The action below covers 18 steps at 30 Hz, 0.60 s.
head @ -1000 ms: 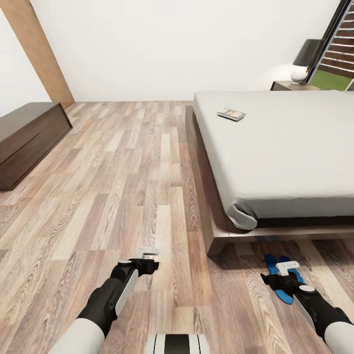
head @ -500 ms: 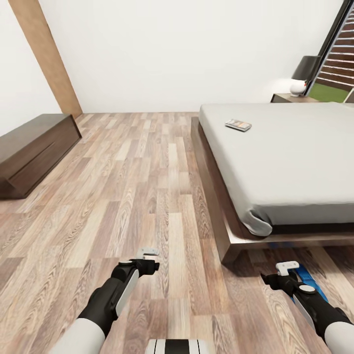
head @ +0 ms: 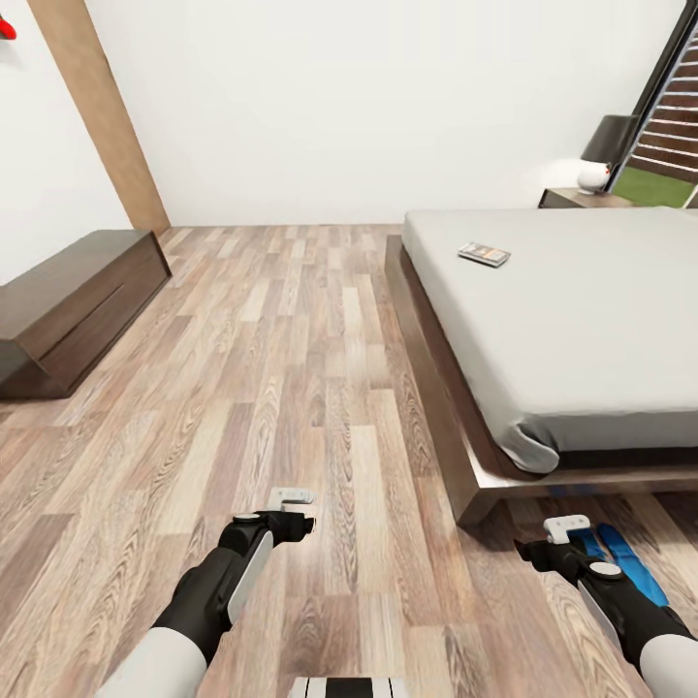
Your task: In the bedroom, move the book from the bed onto either nightstand, and place the two sandals side by side next to the bed.
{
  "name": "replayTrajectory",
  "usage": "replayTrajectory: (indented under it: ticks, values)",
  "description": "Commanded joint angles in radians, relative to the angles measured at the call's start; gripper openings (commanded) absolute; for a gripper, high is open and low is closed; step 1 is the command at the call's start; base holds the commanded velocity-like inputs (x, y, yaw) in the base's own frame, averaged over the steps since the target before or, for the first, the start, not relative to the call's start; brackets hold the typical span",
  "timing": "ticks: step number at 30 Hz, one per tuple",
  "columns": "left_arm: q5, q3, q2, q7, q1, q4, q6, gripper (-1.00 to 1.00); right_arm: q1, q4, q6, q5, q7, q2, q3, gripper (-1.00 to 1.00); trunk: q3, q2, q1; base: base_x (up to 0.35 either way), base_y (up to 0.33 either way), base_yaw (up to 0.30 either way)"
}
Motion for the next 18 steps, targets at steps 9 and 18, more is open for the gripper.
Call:
replayTrajectory:
  ticks: [9, 18]
  values:
    - [0.011, -0.003, 0.001, 0.010, 0.000, -0.001, 0.003, 1.00, 0.001, -0.003, 0.000, 0.003, 0.003, -0.001, -0.004, 1.00, 0.028, 0.063, -0.035, 0.000, 0.272, 0.000]
    - [0.008, -0.002, 0.001, 0.011, 0.000, -0.001, 0.003, 1.00, 0.000, -0.003, 0.001, 0.003, 0.002, 0.000, -0.009, 1.00, 0.056, 0.126, -0.069, 0.000, 0.273, 0.000]
